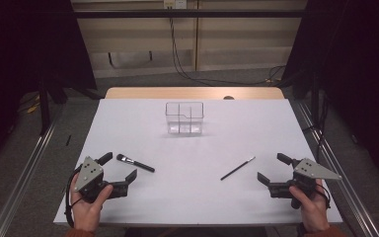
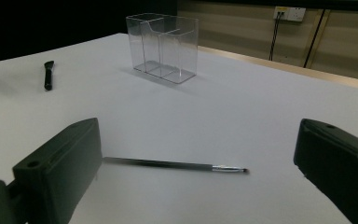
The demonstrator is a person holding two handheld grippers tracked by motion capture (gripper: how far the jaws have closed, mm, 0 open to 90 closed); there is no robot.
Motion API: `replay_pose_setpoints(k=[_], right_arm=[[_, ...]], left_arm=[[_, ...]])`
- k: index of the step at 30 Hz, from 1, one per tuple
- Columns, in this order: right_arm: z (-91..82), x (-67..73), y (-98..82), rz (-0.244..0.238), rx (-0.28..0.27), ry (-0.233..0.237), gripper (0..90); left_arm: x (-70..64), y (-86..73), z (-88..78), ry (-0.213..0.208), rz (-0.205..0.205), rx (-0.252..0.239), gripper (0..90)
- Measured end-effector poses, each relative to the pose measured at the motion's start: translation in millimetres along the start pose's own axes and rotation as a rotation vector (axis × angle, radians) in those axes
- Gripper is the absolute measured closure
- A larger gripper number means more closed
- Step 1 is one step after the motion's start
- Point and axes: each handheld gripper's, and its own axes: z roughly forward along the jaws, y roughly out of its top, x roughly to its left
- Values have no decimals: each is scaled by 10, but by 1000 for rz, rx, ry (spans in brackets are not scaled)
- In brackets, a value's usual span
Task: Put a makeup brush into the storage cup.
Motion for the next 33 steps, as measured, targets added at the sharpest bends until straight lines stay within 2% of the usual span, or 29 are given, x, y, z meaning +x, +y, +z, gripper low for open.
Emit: replay_pose_setpoints(k=[3,5,7,14,16,19,23,25,27,29,33], right_arm=[[-9,3,-2,-2,-1,-4,6],[-18,6,-4,-3,0,-4,6],[-27,7,-6,-2,-1,-6,6],[-56,3,-19,3,4,-20,5],[-62,5,-23,2,2,-23,5],[-69,8,-25,2,2,-26,4],[-62,8,-27,5,6,-25,2],[-58,10,-28,4,12,-23,2],[-56,10,-28,3,13,-22,2],[-60,17,-31,-4,18,-19,2],[-55,19,-29,-4,17,-16,2]], left_arm=[[52,30,15,-3,-4,-7,31],[119,68,34,-6,-25,-7,31],[150,87,40,6,-9,-2,32],[287,115,66,-35,-23,1,32],[347,143,63,-59,-25,2,31],[381,157,56,-54,-20,4,25],[464,175,92,-112,-36,61,49],[456,205,120,-110,-48,41,56],[457,227,141,-118,-37,50,56],[464,268,192,-114,3,89,57],[487,297,258,-135,2,115,56]])
